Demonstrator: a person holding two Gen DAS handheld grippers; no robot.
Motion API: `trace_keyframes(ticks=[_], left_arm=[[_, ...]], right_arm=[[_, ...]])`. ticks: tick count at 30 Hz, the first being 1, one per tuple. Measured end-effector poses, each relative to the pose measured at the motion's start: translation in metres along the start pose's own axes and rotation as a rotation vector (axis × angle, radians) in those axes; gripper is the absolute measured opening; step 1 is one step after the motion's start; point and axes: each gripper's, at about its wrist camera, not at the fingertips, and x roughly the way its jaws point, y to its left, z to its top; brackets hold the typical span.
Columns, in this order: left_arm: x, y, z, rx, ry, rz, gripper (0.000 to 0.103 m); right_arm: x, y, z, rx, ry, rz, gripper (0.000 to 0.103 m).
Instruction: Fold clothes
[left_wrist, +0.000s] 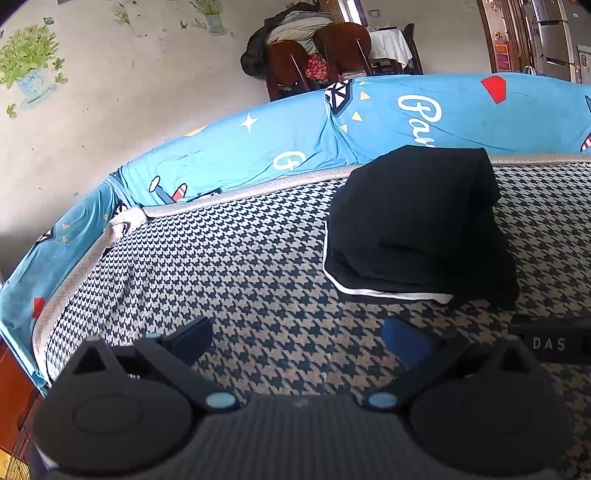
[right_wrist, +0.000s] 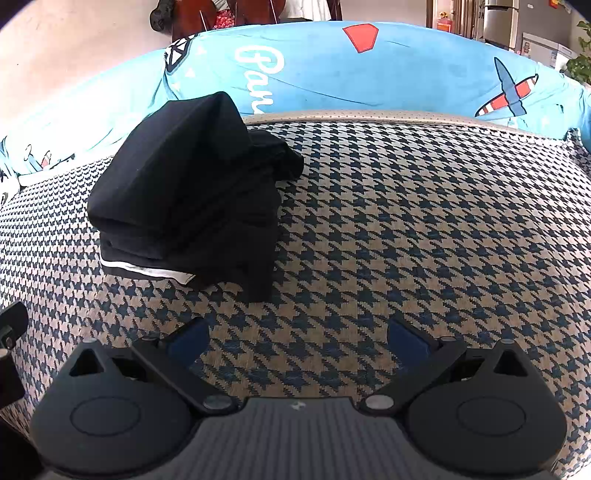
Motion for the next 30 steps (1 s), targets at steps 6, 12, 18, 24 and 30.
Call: trace_keyframes(ticks=[6,12,18,24,30], left_arm=[[0.000,-0.001,0.000,0.000,0.003,-0.008,0.103],[0.002,-0.002,0.000,-0.001,0.008,-0.016,0.103],[0.005,-0.002,-0.001,-0.006,0.016,-0.023,0.103],[0.011,-0.001,-0.001,-0.013,0.028,-0.037,0.103],[0.026,0.006,-0.001,-0.030,0.047,-0.054,0.103]], right_arm=[[0.000,-0.001,0.000,0.002,0.003,0.000,0.103],[0.001,-0.001,0.000,0.000,0.007,-0.002,0.103],[0.002,0.000,0.000,0.000,0.010,-0.002,0.103],[0.003,0.000,0.000,-0.002,0.004,0.003,0.103],[0.000,0.000,0.003,-0.001,-0.019,0.025,0.103]])
